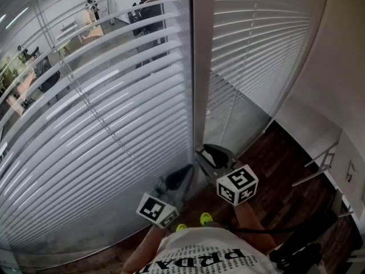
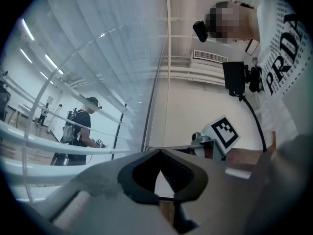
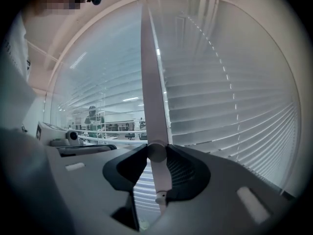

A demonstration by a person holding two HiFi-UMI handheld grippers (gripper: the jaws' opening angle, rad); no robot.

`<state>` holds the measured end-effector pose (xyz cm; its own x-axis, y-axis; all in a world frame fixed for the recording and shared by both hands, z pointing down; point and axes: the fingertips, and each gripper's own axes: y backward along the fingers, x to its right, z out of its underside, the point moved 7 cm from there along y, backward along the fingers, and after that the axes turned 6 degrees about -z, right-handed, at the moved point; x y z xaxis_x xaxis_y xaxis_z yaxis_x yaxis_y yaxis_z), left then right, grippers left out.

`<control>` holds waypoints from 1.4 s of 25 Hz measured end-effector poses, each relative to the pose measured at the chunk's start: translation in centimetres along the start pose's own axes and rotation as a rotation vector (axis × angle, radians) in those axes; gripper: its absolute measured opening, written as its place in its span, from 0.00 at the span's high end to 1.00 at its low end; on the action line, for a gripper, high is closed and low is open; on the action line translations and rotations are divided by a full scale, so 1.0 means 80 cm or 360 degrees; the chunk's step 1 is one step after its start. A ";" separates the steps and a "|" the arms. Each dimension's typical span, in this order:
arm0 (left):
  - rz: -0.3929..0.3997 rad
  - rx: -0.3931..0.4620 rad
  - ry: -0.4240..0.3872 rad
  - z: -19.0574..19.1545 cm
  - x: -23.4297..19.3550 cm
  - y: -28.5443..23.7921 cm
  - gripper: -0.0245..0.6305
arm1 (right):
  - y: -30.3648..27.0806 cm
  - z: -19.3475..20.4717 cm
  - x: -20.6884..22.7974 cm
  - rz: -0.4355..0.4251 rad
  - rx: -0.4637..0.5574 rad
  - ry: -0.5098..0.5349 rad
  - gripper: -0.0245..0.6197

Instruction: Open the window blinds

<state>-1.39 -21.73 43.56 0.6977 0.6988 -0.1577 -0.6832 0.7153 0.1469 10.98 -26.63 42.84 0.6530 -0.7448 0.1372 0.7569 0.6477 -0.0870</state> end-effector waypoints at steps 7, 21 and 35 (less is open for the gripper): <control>0.0009 -0.0027 -0.0034 0.006 -0.002 0.002 0.97 | 0.001 0.002 0.001 -0.0005 0.0002 0.0000 0.75; -0.0001 -0.0032 -0.0045 0.009 0.001 0.010 0.97 | 0.001 0.006 -0.007 0.0011 -0.0068 0.0194 0.74; 0.0052 -0.0020 -0.0030 -0.022 0.001 0.005 0.97 | -0.004 -0.018 -0.015 0.0098 -0.0130 0.0262 0.77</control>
<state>-1.98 -21.40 41.87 0.6787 0.7220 -0.1344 -0.7084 0.6919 0.1394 9.98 -26.20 41.26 0.6884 -0.7245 -0.0335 0.7103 0.6828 -0.1711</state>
